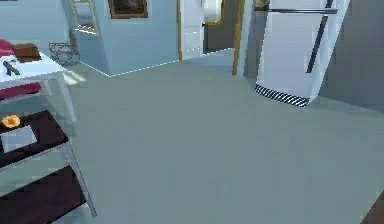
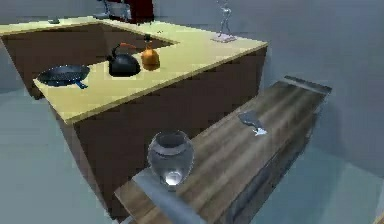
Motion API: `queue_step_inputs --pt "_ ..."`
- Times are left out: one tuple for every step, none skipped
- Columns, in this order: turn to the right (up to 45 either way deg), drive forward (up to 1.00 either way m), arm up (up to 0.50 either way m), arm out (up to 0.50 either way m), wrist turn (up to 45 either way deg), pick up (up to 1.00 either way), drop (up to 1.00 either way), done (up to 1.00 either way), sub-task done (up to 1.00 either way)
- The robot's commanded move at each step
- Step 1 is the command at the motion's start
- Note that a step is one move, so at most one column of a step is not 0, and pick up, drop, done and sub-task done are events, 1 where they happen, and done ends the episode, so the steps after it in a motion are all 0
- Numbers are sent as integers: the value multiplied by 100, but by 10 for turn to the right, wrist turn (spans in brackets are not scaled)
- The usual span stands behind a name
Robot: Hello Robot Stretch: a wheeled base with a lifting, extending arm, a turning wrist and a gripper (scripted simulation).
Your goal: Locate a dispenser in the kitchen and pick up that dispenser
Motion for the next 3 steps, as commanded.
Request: queue_step_inputs --pt "150 0 0 0 0 0 0 0 0" --pt "450 0 0 0 0 0 0 0 0" --pt "450 0 0 0 0 0 0 0 0"
